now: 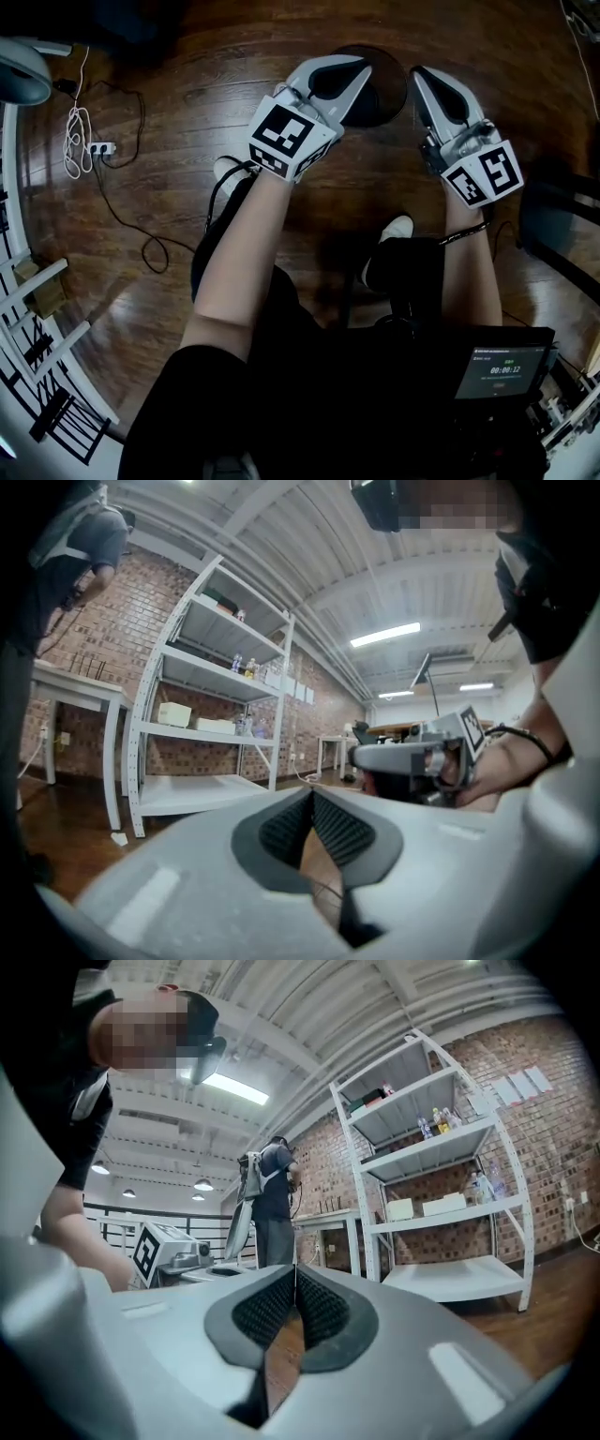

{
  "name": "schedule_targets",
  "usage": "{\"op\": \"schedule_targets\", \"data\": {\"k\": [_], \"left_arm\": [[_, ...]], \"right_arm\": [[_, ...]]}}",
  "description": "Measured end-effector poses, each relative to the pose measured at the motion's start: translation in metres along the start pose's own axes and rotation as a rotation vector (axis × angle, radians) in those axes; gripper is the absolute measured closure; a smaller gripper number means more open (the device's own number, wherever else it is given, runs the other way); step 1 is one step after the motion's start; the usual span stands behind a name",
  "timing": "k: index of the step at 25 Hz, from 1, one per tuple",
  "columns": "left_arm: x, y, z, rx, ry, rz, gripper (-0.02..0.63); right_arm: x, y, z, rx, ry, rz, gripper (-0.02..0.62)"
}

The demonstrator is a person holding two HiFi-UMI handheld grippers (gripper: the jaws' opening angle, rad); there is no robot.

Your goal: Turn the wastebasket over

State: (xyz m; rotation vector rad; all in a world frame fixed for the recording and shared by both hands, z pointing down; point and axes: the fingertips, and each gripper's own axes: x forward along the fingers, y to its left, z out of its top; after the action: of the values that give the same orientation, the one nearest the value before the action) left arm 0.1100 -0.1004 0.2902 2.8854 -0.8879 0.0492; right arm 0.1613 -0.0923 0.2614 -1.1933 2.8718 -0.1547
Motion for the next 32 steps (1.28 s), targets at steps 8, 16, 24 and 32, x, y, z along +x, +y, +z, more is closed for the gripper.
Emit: {"op": "schedule_targets", "data": {"k": [8, 16, 24, 32], "left_arm": [[-0.006, -0.018, 0.015, 0.007, -0.054, -0.016, 0.603], [-0.025, -0.025, 0.014, 0.000, -0.052, -0.031, 0.603], [-0.015, -0.032, 0.010, 0.023, -0.034, -0.046, 0.603], [-0.011, -0.025, 0.005, 0.002, -0.037, -0.025, 0.603]], "right_arm": [[-0.012, 0.016, -0.017, 0.008, 0.013, 0.021, 0.584], [-0.015, 0.023, 0.000, 0.005, -0.021, 0.031, 0.584], [-0.018, 0.023, -0.002, 0.018, -0.025, 0.020, 0.586], [-0.011, 0.027, -0.006, 0.017, -0.021, 0.046, 0.586]]}}
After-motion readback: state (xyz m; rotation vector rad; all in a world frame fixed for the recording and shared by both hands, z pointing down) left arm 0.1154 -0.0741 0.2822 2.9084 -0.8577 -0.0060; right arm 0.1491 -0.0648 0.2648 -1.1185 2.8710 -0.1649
